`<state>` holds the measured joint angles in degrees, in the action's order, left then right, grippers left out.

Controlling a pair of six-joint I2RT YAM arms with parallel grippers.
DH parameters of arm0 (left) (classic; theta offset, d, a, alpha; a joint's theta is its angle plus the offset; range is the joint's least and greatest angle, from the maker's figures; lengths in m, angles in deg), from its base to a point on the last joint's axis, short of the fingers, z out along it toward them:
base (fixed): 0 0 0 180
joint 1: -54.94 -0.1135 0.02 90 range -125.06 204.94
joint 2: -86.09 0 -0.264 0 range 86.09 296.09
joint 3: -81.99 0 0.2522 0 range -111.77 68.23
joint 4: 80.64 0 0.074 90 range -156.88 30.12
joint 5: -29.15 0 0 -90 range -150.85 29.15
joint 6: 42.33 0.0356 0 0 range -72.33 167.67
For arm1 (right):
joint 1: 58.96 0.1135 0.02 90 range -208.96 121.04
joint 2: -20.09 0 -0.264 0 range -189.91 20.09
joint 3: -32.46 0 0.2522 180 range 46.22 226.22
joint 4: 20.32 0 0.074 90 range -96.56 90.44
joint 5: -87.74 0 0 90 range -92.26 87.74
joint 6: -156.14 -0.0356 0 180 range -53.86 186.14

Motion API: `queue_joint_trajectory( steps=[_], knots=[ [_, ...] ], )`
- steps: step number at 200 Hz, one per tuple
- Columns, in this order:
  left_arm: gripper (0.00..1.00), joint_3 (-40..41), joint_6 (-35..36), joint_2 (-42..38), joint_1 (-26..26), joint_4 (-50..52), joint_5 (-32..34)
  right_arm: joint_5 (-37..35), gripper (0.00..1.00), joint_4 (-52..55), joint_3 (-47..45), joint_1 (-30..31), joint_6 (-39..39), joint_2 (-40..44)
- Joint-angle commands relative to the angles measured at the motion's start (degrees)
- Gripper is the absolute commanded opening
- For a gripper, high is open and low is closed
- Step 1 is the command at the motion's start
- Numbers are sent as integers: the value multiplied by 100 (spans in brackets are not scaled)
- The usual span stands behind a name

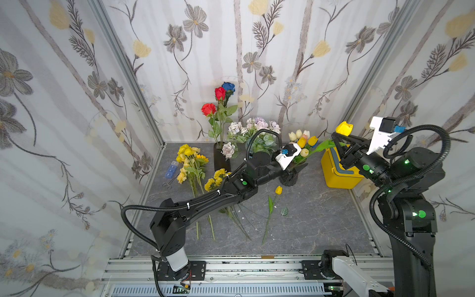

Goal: Pick out yellow flowers from the vase
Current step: Pick up the flower from the vase.

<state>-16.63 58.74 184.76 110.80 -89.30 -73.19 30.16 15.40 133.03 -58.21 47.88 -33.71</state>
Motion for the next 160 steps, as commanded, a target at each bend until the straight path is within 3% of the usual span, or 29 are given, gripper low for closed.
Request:
queue_joint_trajectory(
  steps=[1,16,47,57,70,119,160],
  knots=[
    [57,-215,240,177,39,278,-332,429,16,-214,-107,5,-192,-8],
    [47,-309,212,277,48,435,-388,447,16,-274,-159,5,-204,1],
    [10,-382,144,324,55,660,-353,533,16,-408,-274,9,-279,1],
    [4,-338,84,286,55,650,-322,518,17,-457,-332,7,-300,6],
    [0,-225,-66,187,58,583,-204,478,24,-490,-407,8,-309,23],
    [0,172,-1027,-335,15,624,329,279,63,-735,-746,7,-257,181],
    [0,1226,-1660,-1066,13,975,538,-304,75,-1160,-1227,-4,-78,708]
  ],
)
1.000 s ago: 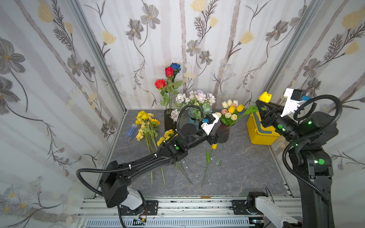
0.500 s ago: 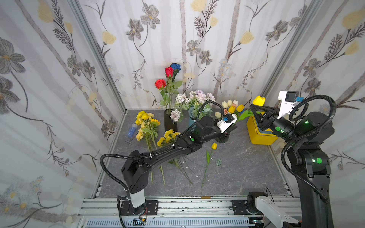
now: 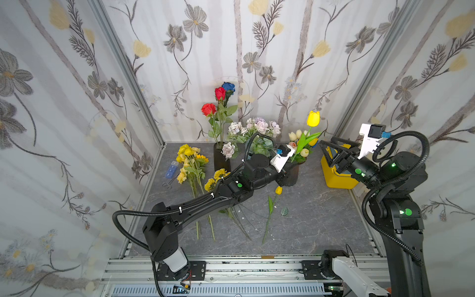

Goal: Pick out yellow flowers from the vase
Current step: Pick up the flower from the vase, then place the flower at the center of the board.

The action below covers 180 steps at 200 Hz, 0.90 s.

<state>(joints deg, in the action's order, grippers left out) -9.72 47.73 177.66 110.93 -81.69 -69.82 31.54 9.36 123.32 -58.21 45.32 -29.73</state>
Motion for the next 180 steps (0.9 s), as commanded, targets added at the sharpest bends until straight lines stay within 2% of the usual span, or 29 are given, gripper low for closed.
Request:
queue_joint_trajectory(
  steps=[1,33,58,95,118,180],
  knots=[
    [0,580,-577,-388,0,228,211,-465,75,-582,-279,4,180,330],
    [0,1706,-1295,-1117,28,754,355,-1145,77,-1085,-984,-3,237,1006],
    [0,2364,-1806,-1507,203,1462,326,-1683,77,-1077,-1363,-5,232,1277],
    [0,3395,-2870,-1775,282,1827,-36,-2230,77,-974,-1761,-5,179,1456],
    [2,3548,-3241,-1432,275,1748,-253,-2222,76,-1065,-2041,-5,53,1458],
    [2,2834,-3513,223,237,1497,-551,-2225,74,-1006,-2397,-2,26,1428]
  ],
)
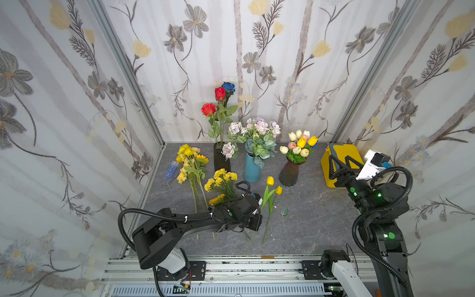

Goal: Pick out yellow flowers from the vase
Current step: Place the flower at the center of the board.

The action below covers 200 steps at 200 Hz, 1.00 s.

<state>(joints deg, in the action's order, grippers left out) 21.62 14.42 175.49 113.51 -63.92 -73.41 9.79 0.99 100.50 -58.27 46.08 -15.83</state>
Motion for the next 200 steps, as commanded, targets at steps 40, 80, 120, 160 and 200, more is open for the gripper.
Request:
queue_joint_trajectory(
  steps=[40,80,120,160,200],
  knots=[
    [5,-814,-232,1232,-80,-435,-314,-32,63,-204,-430,1,-52,6],
    [17,-1009,-134,1563,-88,-362,-406,-180,51,-315,-592,-7,61,-320],
    [34,-808,-48,1208,-95,-455,-328,624,46,-877,-589,-262,292,-1221],
    [46,-196,62,280,-103,-974,4,1715,38,-1797,-568,-886,393,-2109],
    [55,451,275,-780,-106,-1388,569,2462,35,-2294,-489,-1263,731,-2792]
  ],
)
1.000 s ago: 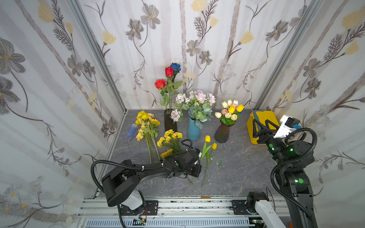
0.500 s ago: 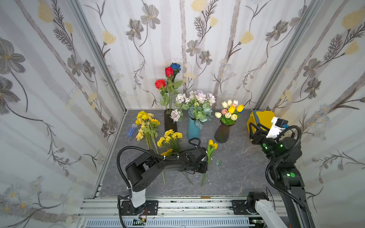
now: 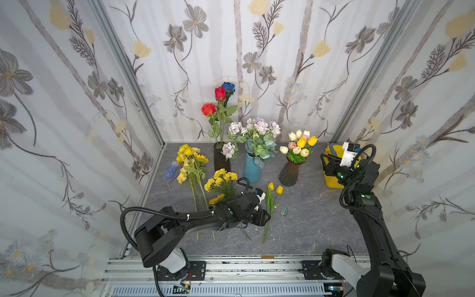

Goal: Pick out yellow flowers from the vase
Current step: Place the flower at the center of the board, then pick up the flower from the vase.

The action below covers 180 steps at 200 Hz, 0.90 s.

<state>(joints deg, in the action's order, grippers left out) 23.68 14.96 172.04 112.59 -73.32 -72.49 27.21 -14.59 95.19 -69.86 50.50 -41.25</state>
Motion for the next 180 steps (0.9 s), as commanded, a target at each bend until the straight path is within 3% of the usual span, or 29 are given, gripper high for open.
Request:
queue_joint_trajectory(
  steps=[1,29,70,120,180],
  knots=[
    [55,259,225,-459,-16,-452,491,737,35,-748,42,-109,298,-257],
    [59,598,273,-1019,-80,-684,723,1180,30,-1095,107,-111,474,-701],
    [62,865,248,-1536,-174,-799,904,1195,22,-1442,247,-22,609,-1097],
    [63,1019,112,-1608,-189,-938,971,999,19,-1113,604,424,1060,-1457],
    [64,1112,86,-1786,-190,-912,1032,725,17,-1039,628,477,1242,-1556]
  ],
)
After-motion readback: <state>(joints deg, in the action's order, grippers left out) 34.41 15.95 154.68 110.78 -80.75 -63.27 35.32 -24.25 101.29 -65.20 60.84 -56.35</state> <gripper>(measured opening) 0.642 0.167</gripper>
